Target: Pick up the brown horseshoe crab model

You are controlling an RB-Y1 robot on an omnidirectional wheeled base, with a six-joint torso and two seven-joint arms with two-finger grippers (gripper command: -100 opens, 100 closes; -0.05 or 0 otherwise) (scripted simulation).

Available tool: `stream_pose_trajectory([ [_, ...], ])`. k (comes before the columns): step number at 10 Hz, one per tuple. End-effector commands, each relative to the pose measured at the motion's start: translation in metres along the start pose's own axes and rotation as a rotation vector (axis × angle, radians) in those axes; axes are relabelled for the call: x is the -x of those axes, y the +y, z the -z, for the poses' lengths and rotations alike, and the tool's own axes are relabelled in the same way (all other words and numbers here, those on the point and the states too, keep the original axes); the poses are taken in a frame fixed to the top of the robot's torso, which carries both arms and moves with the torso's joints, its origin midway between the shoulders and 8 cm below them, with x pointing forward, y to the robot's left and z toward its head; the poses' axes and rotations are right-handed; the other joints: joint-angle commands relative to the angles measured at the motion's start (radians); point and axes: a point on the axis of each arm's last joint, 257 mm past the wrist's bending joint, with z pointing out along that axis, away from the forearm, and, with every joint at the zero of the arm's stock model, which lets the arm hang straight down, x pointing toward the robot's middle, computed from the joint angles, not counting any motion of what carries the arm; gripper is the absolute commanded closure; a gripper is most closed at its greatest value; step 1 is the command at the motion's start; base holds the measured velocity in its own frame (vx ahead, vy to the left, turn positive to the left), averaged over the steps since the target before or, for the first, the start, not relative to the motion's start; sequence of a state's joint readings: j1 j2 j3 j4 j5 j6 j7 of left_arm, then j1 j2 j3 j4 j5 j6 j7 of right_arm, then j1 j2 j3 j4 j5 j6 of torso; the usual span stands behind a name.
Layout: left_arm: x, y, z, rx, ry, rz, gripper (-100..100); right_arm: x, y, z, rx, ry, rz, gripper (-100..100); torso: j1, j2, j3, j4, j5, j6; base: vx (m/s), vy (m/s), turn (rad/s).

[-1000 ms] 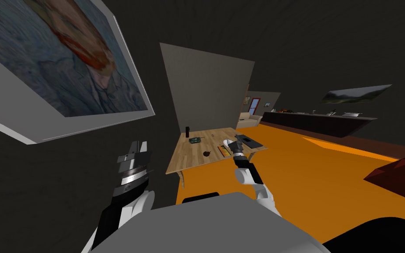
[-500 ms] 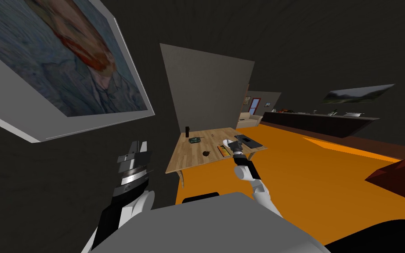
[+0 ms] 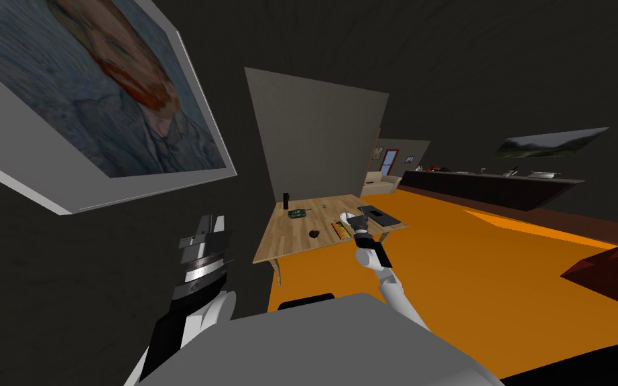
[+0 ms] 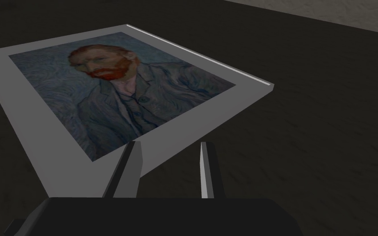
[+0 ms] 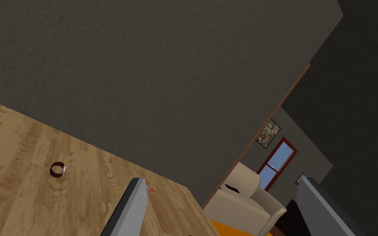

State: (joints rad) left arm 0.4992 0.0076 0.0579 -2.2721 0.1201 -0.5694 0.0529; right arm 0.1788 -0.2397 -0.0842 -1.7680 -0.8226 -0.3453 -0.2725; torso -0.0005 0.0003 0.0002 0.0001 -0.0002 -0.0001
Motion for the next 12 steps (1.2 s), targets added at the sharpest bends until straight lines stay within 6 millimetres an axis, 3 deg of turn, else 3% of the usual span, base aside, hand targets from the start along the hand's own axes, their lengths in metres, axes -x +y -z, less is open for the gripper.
stream_pose_trajectory([
  [1,0.0,0.0,0.0,0.0,0.0,0.0,0,0.014,-0.003,-0.002,-0.001,-0.03,-0.064,-100,0.0,0.0,0.0,0.0,0.0,0.0,-0.009,-0.009,0.013],
  [12,0.0,0.0,0.0,0.0,0.0,0.0,0,0.085,-0.058,-0.026,0.033,-0.24,-0.621,-100,0.001,0.0,0.0,0.0,0.0,0.0,-0.01,0.001,0.019],
])
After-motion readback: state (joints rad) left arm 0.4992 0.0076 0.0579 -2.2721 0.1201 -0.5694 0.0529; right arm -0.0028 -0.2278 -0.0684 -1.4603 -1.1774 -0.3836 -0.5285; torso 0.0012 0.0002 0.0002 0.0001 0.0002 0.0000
